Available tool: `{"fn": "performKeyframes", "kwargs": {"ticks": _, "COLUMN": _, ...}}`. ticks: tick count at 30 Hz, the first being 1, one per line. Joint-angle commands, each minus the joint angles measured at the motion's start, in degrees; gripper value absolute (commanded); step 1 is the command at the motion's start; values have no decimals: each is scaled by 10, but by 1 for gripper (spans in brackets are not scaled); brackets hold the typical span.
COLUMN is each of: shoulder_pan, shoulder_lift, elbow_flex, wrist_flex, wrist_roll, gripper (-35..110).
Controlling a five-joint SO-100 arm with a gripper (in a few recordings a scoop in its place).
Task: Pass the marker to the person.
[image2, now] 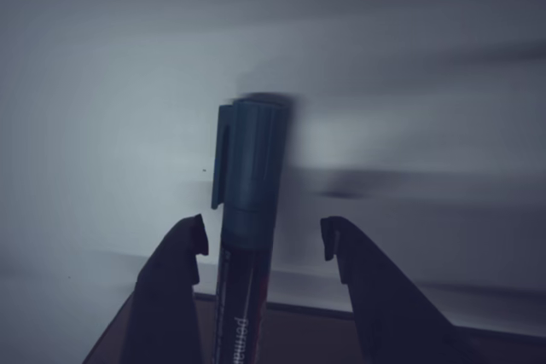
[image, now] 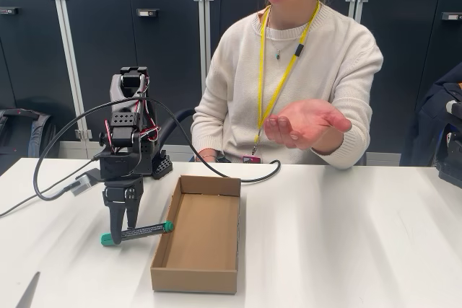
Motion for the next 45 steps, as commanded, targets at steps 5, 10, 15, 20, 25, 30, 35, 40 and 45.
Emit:
{"fn": "performKeyframes", "kwargs": {"ticks": 5, "shoulder_pan": -3, "shoulder_lift": 5, "elbow_flex": -23, "wrist_flex": -15, "wrist_roll": -5, "gripper": 21}}
{"fn": "performKeyframes", "kwargs": {"ticks": 10, "shoulder_pan": -3, "shoulder_lift": 6, "elbow_flex": -16, "wrist_flex": -29, "wrist_roll": -15, "gripper": 7}}
{"fn": "performKeyframes", "kwargs": {"ticks": 15, "shoulder_pan": -5, "shoulder_lift": 7, "elbow_flex": -13, "wrist_flex": -34, "wrist_roll": -35, "gripper": -5}}
{"fn": "performKeyframes", "kwargs": {"ticks": 20, "shoulder_pan": -2, "shoulder_lift": 15, "elbow_flex": -8, "wrist_flex": -43, "wrist_roll": -33, "gripper": -5}}
{"fn": "performKeyframes", "kwargs": {"ticks": 25, "shoulder_pan": -4, "shoulder_lift": 21, "elbow_flex": 0, "wrist_flex": -47, "wrist_roll": -35, "gripper": -5}}
{"fn": "performKeyframes", "kwargs": {"ticks": 30, "shoulder_pan": -5, "shoulder_lift": 37, "elbow_flex": -3, "wrist_flex": -41, "wrist_roll": -40, "gripper": -5}}
{"fn": "performKeyframes", "kwargs": {"ticks": 35, "shoulder_pan": -20, "shoulder_lift": 90, "elbow_flex": 7, "wrist_flex": -33, "wrist_roll": -50, "gripper": -5}}
{"fn": "performKeyframes", "kwargs": {"ticks": 40, "shoulder_pan": -31, "shoulder_lift": 140, "elbow_flex": 16, "wrist_flex": -28, "wrist_roll": -70, "gripper": -5}}
{"fn": "performKeyframes", "kwargs": {"ticks": 45, "shoulder_pan": -33, "shoulder_lift": 169, "elbow_flex": -5, "wrist_flex": 0, "wrist_roll": -99, "gripper": -5}}
